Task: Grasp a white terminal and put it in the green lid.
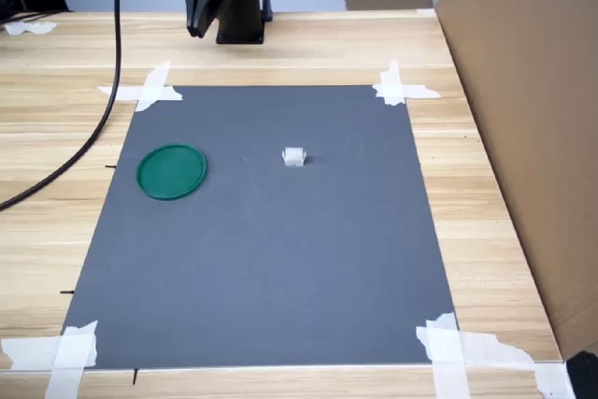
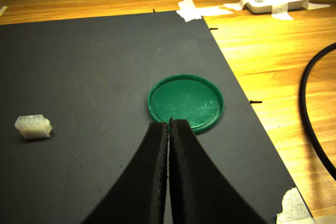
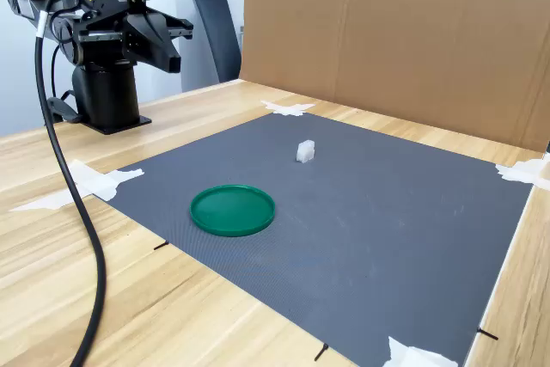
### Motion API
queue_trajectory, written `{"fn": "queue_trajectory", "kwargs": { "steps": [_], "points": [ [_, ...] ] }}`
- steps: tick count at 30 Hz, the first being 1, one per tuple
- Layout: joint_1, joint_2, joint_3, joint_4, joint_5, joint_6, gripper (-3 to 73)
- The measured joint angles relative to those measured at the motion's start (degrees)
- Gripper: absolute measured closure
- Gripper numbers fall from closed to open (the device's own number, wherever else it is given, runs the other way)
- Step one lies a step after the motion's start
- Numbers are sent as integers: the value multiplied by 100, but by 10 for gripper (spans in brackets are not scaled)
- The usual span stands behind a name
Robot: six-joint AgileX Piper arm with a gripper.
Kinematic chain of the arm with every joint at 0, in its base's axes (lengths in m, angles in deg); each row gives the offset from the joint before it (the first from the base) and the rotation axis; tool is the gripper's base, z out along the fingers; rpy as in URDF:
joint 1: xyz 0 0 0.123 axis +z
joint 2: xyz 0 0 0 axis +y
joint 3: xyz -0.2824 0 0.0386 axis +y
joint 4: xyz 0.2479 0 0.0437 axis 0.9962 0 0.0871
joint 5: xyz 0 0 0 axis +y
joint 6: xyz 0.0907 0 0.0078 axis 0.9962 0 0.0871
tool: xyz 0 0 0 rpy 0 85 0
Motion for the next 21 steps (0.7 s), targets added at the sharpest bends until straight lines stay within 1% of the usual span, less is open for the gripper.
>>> {"fn": "queue_trajectory", "kwargs": {
  "steps": [21],
  "points": [
    [0, 0, 0, -5, 52, -23, 723]
  ]
}}
